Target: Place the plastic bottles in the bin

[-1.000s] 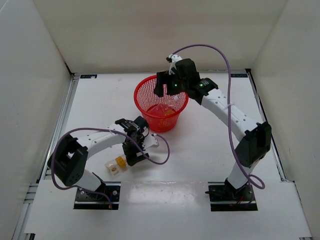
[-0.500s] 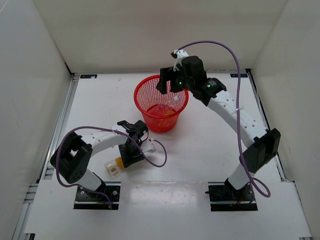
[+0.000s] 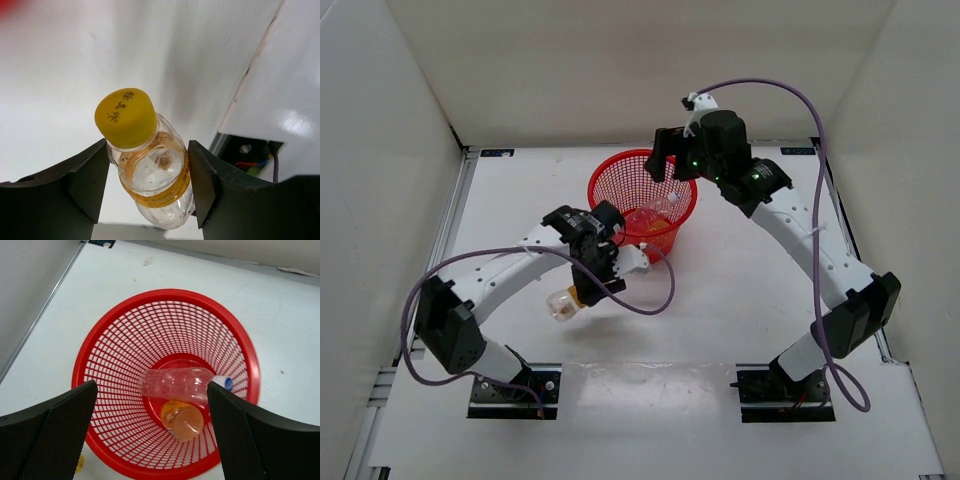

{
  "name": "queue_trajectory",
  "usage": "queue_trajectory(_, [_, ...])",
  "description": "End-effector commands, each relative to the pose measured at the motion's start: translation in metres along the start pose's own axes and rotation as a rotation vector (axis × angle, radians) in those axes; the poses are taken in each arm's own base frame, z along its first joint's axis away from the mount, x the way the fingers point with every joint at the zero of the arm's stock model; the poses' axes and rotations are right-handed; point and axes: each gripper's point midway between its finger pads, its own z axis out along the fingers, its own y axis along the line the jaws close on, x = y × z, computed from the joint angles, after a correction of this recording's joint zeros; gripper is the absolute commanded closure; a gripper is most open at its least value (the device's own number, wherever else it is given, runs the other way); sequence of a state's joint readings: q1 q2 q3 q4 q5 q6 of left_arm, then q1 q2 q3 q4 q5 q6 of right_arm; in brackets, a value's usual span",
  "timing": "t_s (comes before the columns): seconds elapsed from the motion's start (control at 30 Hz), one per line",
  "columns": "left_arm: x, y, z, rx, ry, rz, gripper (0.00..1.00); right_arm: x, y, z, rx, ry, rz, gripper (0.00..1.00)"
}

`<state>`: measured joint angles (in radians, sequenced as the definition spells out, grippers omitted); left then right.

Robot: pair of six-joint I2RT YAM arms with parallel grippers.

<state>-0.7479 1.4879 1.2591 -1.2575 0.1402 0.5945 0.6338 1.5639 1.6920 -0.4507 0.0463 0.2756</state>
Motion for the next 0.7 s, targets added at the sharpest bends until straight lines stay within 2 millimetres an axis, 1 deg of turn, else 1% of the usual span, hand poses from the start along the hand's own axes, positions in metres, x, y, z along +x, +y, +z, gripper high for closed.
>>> queue_trajectory(0.0, [-0.023,-0.031,-0.067,0.037,-0.182,0.169,0.77,-0.027,-0.024,-0.024,0.066,-0.099,0.080,0.07])
queue_trajectory(0.03, [-0.034,-0.027,-0.094,-0.021,-0.257,0.220,0.76,-0.034,-0.032,-0.032,0.080,-0.126,0.098,0.07])
queue_trajectory(0.07, [-0.040,-0.026,-0.107,-0.053,-0.297,0.241,0.76,-0.028,-0.038,-0.033,0.092,-0.115,0.114,0.07])
queue_trajectory(0.1, [-0.044,-0.022,-0.121,-0.096,-0.327,0.267,0.76,-0.028,-0.039,-0.036,0.101,-0.127,0.114,0.07])
queue_trajectory(0.13, [-0.047,-0.014,-0.132,-0.150,-0.335,0.304,0.76,-0.030,-0.047,-0.043,0.124,-0.143,0.128,0.07])
queue_trajectory(0.17, [-0.057,-0.008,-0.160,-0.228,-0.403,0.327,0.76,-0.031,-0.053,-0.046,0.143,-0.157,0.132,0.07])
queue_trajectory(0.2, [-0.064,-0.004,-0.175,-0.274,-0.437,0.332,0.76,-0.029,-0.060,-0.050,0.161,-0.165,0.136,0.07])
queue_trajectory(0.23, [-0.077,0.003,-0.194,-0.338,-0.501,0.342,0.76,-0.026,-0.061,-0.052,0.170,-0.164,0.149,0.07])
queue_trajectory(0.27, [-0.090,0.009,-0.218,-0.406,-0.581,0.334,0.76,-0.023,-0.069,-0.054,0.200,-0.168,0.162,0.07])
queue_trajectory(0.3, [-0.102,0.017,-0.230,-0.462,-0.642,0.311,0.76,-0.024,-0.075,-0.057,0.217,-0.182,0.166,0.07])
queue_trajectory(0.33, [-0.108,0.032,-0.243,-0.560,-0.688,0.260,0.76,-0.020,-0.077,-0.059,0.229,-0.180,0.179,0.07])
queue_trajectory(0.37, [-0.128,0.050,-0.258,-0.673,-0.819,0.195,0.74,-0.016,-0.080,-0.058,0.241,-0.176,0.191,0.07])
queue_trajectory(0.4, [-0.133,0.062,-0.259,-0.724,-0.836,0.166,0.74,-0.017,-0.086,-0.062,0.261,-0.185,0.195,0.07])
queue_trajectory(0.43, [-0.133,0.074,-0.257,-0.775,-0.817,0.133,0.74,-0.020,-0.086,-0.066,0.269,-0.201,0.208,0.07])
queue_trajectory(0.47, [-0.143,0.086,-0.246,-0.764,-0.794,0.086,0.72,-0.015,-0.090,-0.064,0.285,-0.192,0.208,0.07])
queue_trajectory(0.53, [-0.148,0.104,-0.236,-0.775,-0.761,0.001,0.69,-0.012,-0.089,-0.071,0.283,-0.196,0.208,0.07])
queue_trajectory(0.57, [-0.159,0.111,-0.225,-0.744,-0.758,-0.043,0.67,-0.004,-0.094,-0.068,0.300,-0.180,0.209,0.07])
queue_trajectory(0.63, [-0.169,0.126,-0.221,-0.732,-0.778,-0.101,0.64,-0.003,-0.096,-0.077,0.305,-0.192,0.212,0.07])
queue_trajectory(0.67, [-0.180,0.137,-0.216,-0.724,-0.781,-0.115,0.63,0.003,-0.097,-0.079,0.308,-0.185,0.212,0.07])
